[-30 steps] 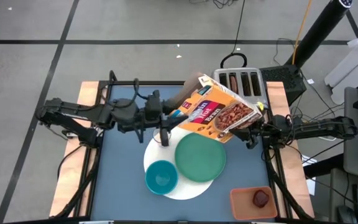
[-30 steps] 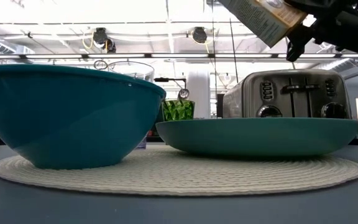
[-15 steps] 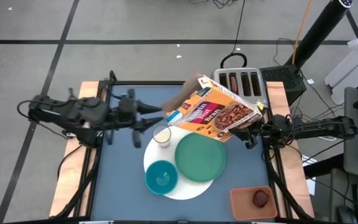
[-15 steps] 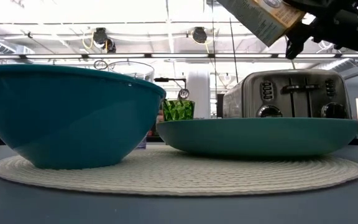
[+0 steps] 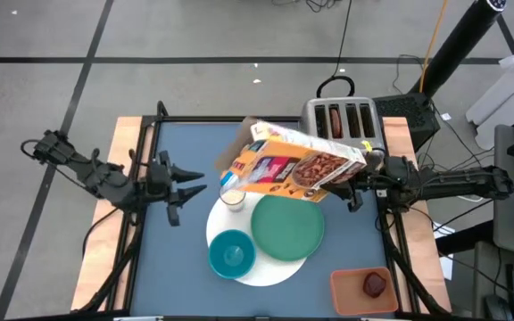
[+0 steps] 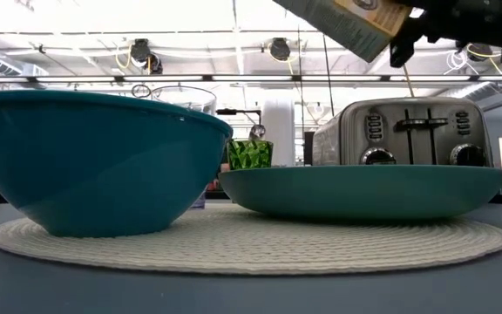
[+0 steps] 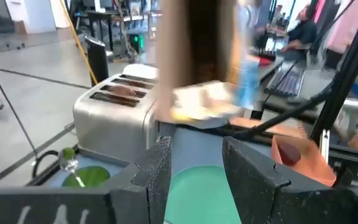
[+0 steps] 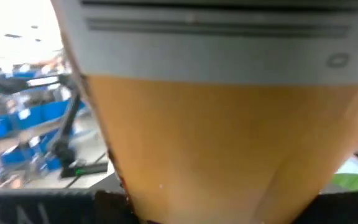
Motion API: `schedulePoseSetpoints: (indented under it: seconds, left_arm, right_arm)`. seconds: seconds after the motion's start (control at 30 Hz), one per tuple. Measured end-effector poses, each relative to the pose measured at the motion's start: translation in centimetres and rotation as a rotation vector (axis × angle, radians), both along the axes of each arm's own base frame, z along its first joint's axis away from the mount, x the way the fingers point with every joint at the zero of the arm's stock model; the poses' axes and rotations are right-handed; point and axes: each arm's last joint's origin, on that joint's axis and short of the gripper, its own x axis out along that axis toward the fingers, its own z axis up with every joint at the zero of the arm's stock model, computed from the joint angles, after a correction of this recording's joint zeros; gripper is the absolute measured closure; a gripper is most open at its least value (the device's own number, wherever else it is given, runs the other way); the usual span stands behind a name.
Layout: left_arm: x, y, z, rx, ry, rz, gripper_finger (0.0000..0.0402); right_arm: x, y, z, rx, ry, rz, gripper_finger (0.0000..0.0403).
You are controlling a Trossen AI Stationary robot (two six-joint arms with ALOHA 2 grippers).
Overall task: Arrange a breakfast setting
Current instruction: Pour the cereal from the cereal box into the blue bowl
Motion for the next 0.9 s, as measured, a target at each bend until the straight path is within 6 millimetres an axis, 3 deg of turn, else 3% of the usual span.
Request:
schedulePoseSetpoints:
  seconds: [0.17, 0.47, 0.63, 0.9]
  left_arm:
    - [-0.9, 0.5, -4.3, -0.036, -0.051, 0.004, 0.0252]
    - [-1.3, 0.8, -10.1, -0.135, -0.058, 0.013, 0.0252]
    - [-1.4, 0.9, -12.1, -0.182, -0.034, 0.023, 0.0252]
    - [-1.5, 0.9, -12.4, -0.191, -0.033, 0.025, 0.0252]
  right_arm:
    - [0.0, 0.3, 1.2, 0.014, 0.037, 0.111, 0.0229]
    - [0.0, 0.5, -0.2, 0.049, 0.221, 0.191, 0.0227]
    - [-0.1, 0.6, -1.0, 0.049, 0.303, 0.232, 0.0228]
    - [-0.2, 0.8, -1.3, 0.056, 0.34, 0.286, 0.0229]
